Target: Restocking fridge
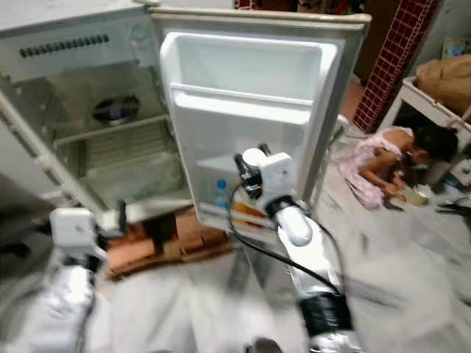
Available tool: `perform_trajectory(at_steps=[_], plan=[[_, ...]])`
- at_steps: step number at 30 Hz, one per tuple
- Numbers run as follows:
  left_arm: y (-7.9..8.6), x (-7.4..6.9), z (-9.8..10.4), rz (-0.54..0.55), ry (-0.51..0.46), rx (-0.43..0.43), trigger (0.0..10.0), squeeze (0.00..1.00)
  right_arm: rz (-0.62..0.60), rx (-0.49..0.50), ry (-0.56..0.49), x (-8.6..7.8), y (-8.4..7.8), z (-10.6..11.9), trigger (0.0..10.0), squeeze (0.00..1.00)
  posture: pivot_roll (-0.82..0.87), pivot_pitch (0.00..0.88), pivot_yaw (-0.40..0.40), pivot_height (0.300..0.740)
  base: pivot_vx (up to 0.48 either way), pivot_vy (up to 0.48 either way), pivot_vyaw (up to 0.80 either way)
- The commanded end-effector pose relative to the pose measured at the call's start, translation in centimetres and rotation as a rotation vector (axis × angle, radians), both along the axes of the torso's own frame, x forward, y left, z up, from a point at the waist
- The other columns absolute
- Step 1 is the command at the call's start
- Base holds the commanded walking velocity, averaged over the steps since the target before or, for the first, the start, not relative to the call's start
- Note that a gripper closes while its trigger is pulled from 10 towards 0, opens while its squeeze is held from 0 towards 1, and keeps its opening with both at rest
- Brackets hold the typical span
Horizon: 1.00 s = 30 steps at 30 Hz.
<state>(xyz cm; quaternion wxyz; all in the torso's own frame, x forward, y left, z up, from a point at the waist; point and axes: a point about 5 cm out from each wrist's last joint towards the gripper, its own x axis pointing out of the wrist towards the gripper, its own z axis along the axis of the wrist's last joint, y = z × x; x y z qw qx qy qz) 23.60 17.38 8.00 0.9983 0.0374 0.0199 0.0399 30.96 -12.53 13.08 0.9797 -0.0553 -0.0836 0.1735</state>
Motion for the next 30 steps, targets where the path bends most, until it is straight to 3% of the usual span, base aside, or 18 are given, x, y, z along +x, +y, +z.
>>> perform_trajectory(at_steps=[1, 9, 12, 16, 19, 24, 30], plan=[[1.0, -0.1, 0.2, 0.029, -0.006, 0.023, 10.0, 0.0, 0.069, 0.042, -0.043, -0.1, 1.3, 1.2, 10.0, 0.0, -0.04, 0.044, 0.028, 0.74, 0.446, 0.0, 0.0], [0.8, -0.3, 0.0, 0.022, 0.001, 0.019, 10.0, 0.0, 0.185, 0.082, -0.022, -0.7, 2.4, 1.4, 10.0, 0.0, -0.05, 0.046, 0.031, 0.74, 0.09, 0.0, 0.0], [0.8, -0.2, 0.0, 0.022, 0.002, 0.019, 10.0, 0.0, 0.264, 0.098, -0.047, -0.8, 3.2, 2.7, 10.0, 0.0, -0.05, 0.048, 0.032, 0.74, 0.0, 0.0, 0.0], [0.7, -0.2, 0.0, 0.017, 0.003, 0.022, 10.0, 0.0, 0.279, 0.164, -0.105, 0.0, 3.4, 5.6, 10.0, 0.0, -0.05, 0.047, 0.034, 0.74, 0.0, 0.0, 0.0], [0.6, 0.0, 0.0, 0.013, -0.001, 0.02, 10.0, 0.0, 0.238, 0.209, -0.176, 1.1, 2.8, 8.4, 10.0, 0.0, -0.05, 0.044, 0.034, 0.74, 0.0, 0.0, 0.0], [0.4, 0.1, 0.0, 0.01, -0.004, 0.019, 10.0, 0.0, 0.17, 0.255, -0.245, 2.1, 1.8, 11.1, 10.0, 0.0, -0.05, 0.041, 0.033, 0.74, 0.0, 0.0, 0.0], [0.3, 0.2, 0.0, 0.006, -0.003, 0.018, 10.0, 0.0, 0.078, 0.216, -0.316, 3.0, 0.5, 12.5, 10.0, 0.0, -0.05, 0.039, 0.033, 0.74, 0.0, 0.0, 0.0]])
